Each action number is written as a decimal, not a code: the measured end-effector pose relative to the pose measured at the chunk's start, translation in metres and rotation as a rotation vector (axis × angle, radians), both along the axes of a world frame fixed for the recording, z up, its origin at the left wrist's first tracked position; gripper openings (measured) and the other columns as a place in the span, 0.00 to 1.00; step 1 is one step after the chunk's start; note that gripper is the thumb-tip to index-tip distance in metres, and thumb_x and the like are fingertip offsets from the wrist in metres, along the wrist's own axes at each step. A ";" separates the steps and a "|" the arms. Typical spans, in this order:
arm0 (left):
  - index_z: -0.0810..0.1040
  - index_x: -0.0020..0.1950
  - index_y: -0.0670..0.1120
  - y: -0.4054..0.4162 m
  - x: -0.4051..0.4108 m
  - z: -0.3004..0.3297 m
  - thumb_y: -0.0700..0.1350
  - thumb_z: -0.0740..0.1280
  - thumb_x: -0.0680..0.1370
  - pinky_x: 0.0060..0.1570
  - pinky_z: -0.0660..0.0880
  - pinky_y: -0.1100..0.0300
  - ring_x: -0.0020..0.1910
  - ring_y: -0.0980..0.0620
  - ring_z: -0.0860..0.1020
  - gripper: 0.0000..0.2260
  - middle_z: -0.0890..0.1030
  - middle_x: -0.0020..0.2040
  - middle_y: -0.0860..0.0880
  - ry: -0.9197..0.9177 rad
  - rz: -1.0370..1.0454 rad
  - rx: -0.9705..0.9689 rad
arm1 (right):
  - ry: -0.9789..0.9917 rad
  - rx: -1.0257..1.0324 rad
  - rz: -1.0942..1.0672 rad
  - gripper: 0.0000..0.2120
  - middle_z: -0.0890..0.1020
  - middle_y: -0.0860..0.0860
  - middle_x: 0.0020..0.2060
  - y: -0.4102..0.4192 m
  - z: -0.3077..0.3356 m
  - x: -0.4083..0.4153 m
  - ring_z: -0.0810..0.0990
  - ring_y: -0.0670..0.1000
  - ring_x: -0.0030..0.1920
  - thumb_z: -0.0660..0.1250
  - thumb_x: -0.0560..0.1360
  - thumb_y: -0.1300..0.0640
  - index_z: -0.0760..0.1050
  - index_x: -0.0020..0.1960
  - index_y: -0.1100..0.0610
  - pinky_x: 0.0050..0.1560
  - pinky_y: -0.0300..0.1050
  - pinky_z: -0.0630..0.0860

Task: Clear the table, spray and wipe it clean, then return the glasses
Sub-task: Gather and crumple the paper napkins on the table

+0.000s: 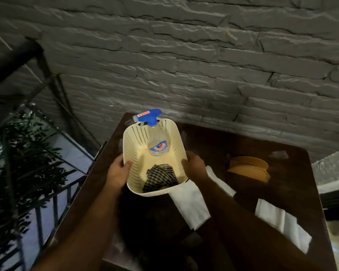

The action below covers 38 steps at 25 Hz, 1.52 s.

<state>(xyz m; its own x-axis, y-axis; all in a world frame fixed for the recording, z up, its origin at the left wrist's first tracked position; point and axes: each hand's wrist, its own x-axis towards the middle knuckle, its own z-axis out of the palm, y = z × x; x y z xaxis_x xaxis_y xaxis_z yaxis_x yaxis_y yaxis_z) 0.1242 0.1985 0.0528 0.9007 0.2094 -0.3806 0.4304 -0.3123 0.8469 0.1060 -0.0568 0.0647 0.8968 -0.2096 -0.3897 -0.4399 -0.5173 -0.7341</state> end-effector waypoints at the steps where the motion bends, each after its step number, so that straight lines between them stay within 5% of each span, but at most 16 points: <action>1: 0.76 0.66 0.49 -0.001 0.000 -0.003 0.41 0.66 0.77 0.62 0.74 0.46 0.59 0.44 0.78 0.17 0.81 0.59 0.45 -0.022 -0.033 0.061 | 0.002 -0.005 -0.010 0.16 0.81 0.55 0.59 0.002 -0.001 0.000 0.80 0.55 0.58 0.60 0.78 0.59 0.74 0.65 0.56 0.57 0.50 0.76; 5: 0.74 0.68 0.49 0.007 0.012 0.005 0.37 0.60 0.77 0.63 0.71 0.52 0.62 0.43 0.76 0.21 0.79 0.62 0.44 -0.099 -0.087 0.251 | -0.072 0.031 -0.092 0.16 0.82 0.55 0.56 0.019 0.002 -0.006 0.80 0.55 0.56 0.58 0.77 0.61 0.75 0.63 0.57 0.56 0.49 0.76; 12: 0.76 0.65 0.53 0.060 0.088 0.007 0.38 0.60 0.78 0.63 0.73 0.47 0.60 0.45 0.77 0.18 0.81 0.60 0.47 -0.131 -0.242 0.352 | -0.131 0.153 -0.222 0.20 0.81 0.52 0.58 0.083 0.000 -0.007 0.80 0.54 0.57 0.58 0.76 0.64 0.72 0.67 0.56 0.55 0.43 0.75; 16: 0.76 0.67 0.47 0.063 0.078 -0.007 0.51 0.62 0.75 0.60 0.73 0.50 0.59 0.46 0.77 0.21 0.80 0.60 0.47 -0.186 -0.249 0.253 | -0.067 0.148 -0.199 0.22 0.81 0.53 0.59 0.089 -0.004 -0.011 0.80 0.54 0.58 0.59 0.75 0.62 0.70 0.69 0.54 0.59 0.47 0.77; 20: 0.79 0.62 0.43 0.042 0.058 0.018 0.46 0.65 0.79 0.56 0.71 0.52 0.57 0.43 0.78 0.14 0.82 0.57 0.42 -0.229 0.039 0.343 | -0.134 0.066 -0.138 0.20 0.80 0.54 0.60 0.062 -0.001 -0.018 0.79 0.55 0.60 0.59 0.79 0.49 0.70 0.69 0.54 0.61 0.49 0.74; 23: 0.82 0.50 0.43 0.003 0.032 0.069 0.46 0.65 0.79 0.50 0.74 0.53 0.46 0.45 0.80 0.09 0.83 0.46 0.42 -0.530 0.302 0.178 | -0.071 -0.145 -0.202 0.18 0.80 0.53 0.57 -0.009 -0.018 -0.036 0.79 0.55 0.58 0.62 0.77 0.46 0.72 0.65 0.52 0.59 0.51 0.75; 26: 0.82 0.41 0.48 -0.080 -0.030 0.086 0.44 0.68 0.77 0.42 0.75 0.61 0.37 0.55 0.80 0.05 0.82 0.37 0.52 -0.591 -0.159 0.027 | 0.168 -0.340 -0.212 0.21 0.78 0.54 0.58 -0.085 -0.051 -0.067 0.78 0.55 0.57 0.65 0.75 0.48 0.68 0.66 0.53 0.56 0.54 0.78; 28: 0.83 0.43 0.48 -0.129 -0.070 0.059 0.52 0.66 0.75 0.40 0.74 0.68 0.36 0.62 0.79 0.10 0.81 0.37 0.57 -0.546 -0.532 0.124 | 0.252 -0.388 -0.161 0.25 0.76 0.56 0.60 -0.109 -0.059 -0.079 0.77 0.57 0.58 0.67 0.74 0.49 0.66 0.69 0.52 0.57 0.56 0.78; 30: 0.83 0.50 0.47 -0.157 -0.093 0.001 0.57 0.62 0.74 0.48 0.76 0.63 0.45 0.62 0.79 0.17 0.82 0.44 0.54 -0.368 -0.678 0.245 | 0.263 -0.429 -0.082 0.28 0.74 0.56 0.63 -0.117 -0.063 -0.085 0.74 0.59 0.62 0.69 0.73 0.50 0.65 0.71 0.53 0.60 0.55 0.75; 33: 0.79 0.62 0.43 -0.148 -0.107 -0.076 0.54 0.62 0.77 0.60 0.71 0.53 0.60 0.44 0.77 0.20 0.80 0.59 0.43 -0.028 -0.597 0.544 | 0.269 -0.416 -0.045 0.29 0.72 0.57 0.65 -0.113 -0.070 -0.086 0.72 0.60 0.65 0.68 0.74 0.52 0.63 0.72 0.54 0.62 0.54 0.74; 38: 0.81 0.50 0.41 -0.136 -0.130 -0.085 0.49 0.73 0.73 0.44 0.70 0.53 0.50 0.39 0.79 0.13 0.83 0.49 0.42 0.179 -0.215 0.486 | 0.317 -0.227 -0.125 0.17 0.79 0.56 0.57 -0.111 -0.073 -0.097 0.79 0.55 0.57 0.64 0.77 0.55 0.72 0.64 0.59 0.57 0.48 0.77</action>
<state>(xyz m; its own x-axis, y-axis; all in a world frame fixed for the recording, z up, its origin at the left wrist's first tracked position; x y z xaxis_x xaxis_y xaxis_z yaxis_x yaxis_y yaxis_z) -0.0057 0.0623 -0.0320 0.8729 0.2175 -0.4367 0.4373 -0.7455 0.5030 0.0087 -0.1678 -0.0082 0.7018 -0.4216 -0.5742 -0.6957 -0.5787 -0.4255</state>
